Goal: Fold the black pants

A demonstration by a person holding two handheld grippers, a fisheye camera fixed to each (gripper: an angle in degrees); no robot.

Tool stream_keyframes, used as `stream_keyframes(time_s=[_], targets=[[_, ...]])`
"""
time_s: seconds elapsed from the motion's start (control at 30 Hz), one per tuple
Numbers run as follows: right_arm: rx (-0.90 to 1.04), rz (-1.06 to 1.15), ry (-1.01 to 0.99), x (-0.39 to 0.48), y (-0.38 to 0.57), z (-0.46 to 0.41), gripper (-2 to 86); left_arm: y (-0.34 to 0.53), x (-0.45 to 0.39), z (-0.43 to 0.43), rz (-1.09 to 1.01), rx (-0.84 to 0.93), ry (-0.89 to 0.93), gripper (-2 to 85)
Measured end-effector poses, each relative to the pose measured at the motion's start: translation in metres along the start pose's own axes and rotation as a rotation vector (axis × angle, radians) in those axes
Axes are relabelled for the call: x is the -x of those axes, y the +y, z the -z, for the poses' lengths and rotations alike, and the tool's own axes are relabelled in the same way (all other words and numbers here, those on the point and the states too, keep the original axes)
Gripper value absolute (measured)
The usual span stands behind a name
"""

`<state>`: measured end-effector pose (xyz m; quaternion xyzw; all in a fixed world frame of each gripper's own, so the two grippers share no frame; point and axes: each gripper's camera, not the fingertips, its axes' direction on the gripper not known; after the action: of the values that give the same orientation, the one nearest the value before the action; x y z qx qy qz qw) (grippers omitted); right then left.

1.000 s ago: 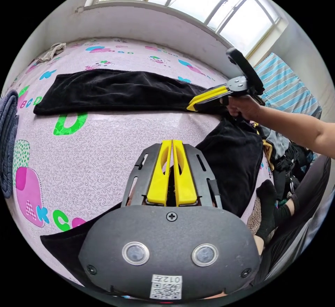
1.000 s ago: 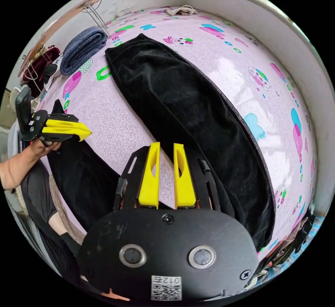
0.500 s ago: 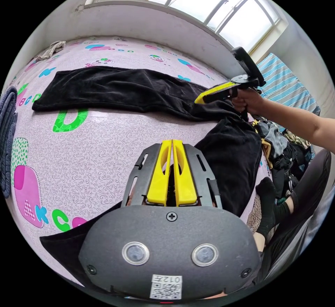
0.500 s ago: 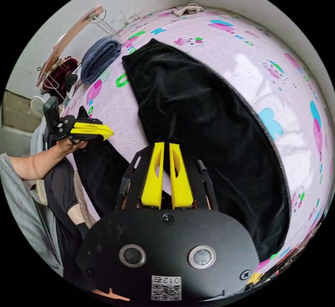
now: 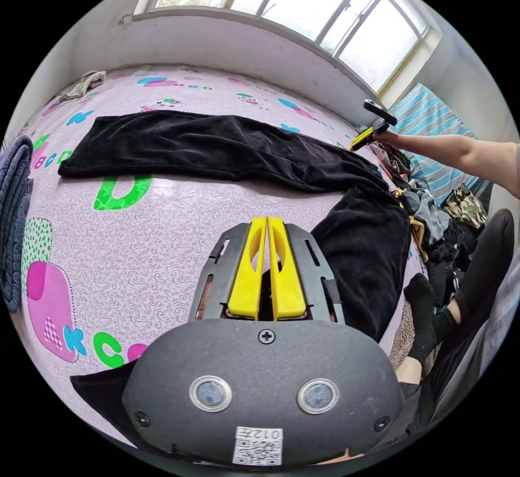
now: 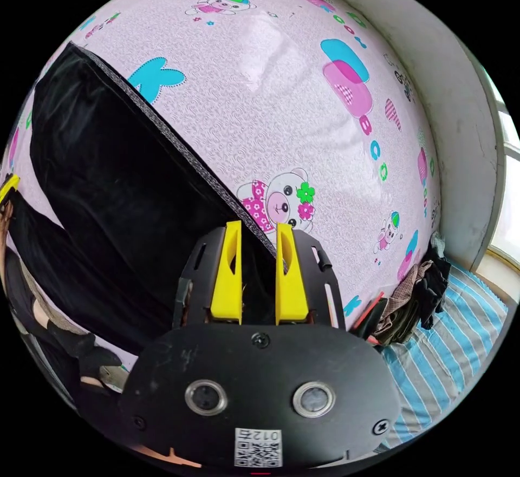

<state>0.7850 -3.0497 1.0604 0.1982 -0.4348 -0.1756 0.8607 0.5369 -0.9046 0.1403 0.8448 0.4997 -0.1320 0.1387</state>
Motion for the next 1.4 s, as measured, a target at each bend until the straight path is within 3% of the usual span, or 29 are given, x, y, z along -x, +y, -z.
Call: stream_keyframes(time_s=[0.2, 0.4, 0.6, 0.67, 0.83, 0.97, 1.13, 1.23, 1.4], targets=[[0.105, 0.126, -0.081, -0.006, -0.046, -0.031, 6.3, -0.015, -0.035, -0.016, -0.048, 0.075, 0.025, 0.7], [0.078, 0.208, -0.154, 0.006, -0.091, -0.014, 1.3, -0.074, -0.077, 0.002, -0.203, 0.056, -0.435, 1.3], [0.068, 0.204, -0.163, 0.015, -0.141, 0.016, 0.7, -0.213, -0.046, -0.027, -0.381, 0.246, -0.641, 5.0], [0.069, 0.211, -0.157, 0.019, -0.158, 0.028, 0.7, -0.256, -0.036, -0.054, -0.444, 0.417, -0.664, 6.9], [0.094, 0.214, -0.173, 0.023, -0.214, 0.069, 0.7, -0.285, -0.037, -0.113, -0.597, 0.752, -0.737, 9.1], [0.09, 0.204, -0.212, 0.019, -0.25, 0.102, 0.6, -0.294, -0.045, -0.142, -0.645, 0.843, -0.769, 8.8], [0.098, 0.202, -0.251, 0.013, -0.307, 0.161, 0.6, -0.296, -0.055, -0.161, -0.69, 0.904, -0.725, 5.0], [0.115, 0.185, -0.263, 0.011, -0.342, 0.198, 0.5, -0.296, -0.054, -0.162, -0.602, 0.906, -0.679, 2.6], [0.094, 0.109, -0.184, 0.02, -0.383, 0.268, 0.2, -0.265, -0.068, -0.156, -0.512, 0.758, -0.857, 0.5]])
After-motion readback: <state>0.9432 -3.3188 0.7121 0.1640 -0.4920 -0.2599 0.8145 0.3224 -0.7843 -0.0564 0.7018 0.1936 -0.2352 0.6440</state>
